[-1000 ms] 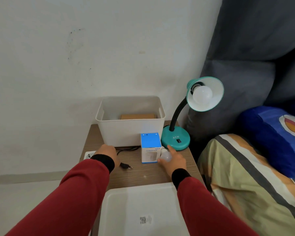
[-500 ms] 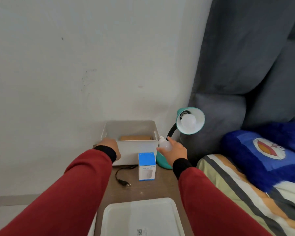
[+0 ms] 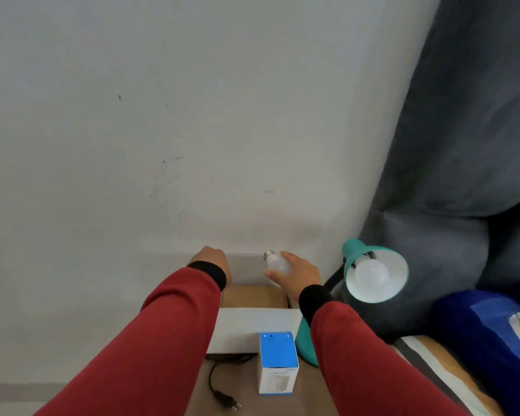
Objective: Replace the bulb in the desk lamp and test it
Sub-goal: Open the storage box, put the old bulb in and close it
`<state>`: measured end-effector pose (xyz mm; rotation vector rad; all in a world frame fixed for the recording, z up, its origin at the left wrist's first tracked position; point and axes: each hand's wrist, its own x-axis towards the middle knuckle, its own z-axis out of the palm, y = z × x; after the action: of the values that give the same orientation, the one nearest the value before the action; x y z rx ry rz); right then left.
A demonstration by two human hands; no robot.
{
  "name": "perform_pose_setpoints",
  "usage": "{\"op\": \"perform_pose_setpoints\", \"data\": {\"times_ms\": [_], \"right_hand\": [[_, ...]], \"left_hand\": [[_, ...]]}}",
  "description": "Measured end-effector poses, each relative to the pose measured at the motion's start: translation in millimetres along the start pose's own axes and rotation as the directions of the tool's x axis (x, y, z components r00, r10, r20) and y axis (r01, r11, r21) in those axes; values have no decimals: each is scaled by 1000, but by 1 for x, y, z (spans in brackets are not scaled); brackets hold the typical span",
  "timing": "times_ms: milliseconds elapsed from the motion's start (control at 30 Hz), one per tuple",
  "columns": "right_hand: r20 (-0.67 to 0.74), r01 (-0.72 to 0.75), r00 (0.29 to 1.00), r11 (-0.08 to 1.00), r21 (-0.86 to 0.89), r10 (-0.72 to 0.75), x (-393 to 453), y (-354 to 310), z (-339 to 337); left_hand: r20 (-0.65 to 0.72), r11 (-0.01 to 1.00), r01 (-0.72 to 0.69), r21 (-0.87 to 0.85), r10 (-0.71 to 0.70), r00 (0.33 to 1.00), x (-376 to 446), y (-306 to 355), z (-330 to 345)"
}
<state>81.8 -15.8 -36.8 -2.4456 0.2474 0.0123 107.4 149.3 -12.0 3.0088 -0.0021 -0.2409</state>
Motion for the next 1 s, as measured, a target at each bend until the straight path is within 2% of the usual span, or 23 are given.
{"op": "perform_pose_setpoints", "data": {"times_ms": [200,367,533,733,1000], "right_hand": [[145,-94,985,996,2,93,46,25,37],[263,-78,961,996,-52,89,71,34,56],[275,-74,956,992,-100,99,81,37,68],[322,-3,942,957,-290,100,82,27,64],[344,149,936,807,-571,71,74,5,41]], "left_hand": [[87,999,-21,49,16,996,51,-2,46],[130,999,-3,39,-2,992,73,-7,72],[157,998,-6,63,-4,988,82,-8,84],[173,996,-17,88,2,985,80,-6,81],[114,991,-48,125,34,993,69,-4,58]]}}
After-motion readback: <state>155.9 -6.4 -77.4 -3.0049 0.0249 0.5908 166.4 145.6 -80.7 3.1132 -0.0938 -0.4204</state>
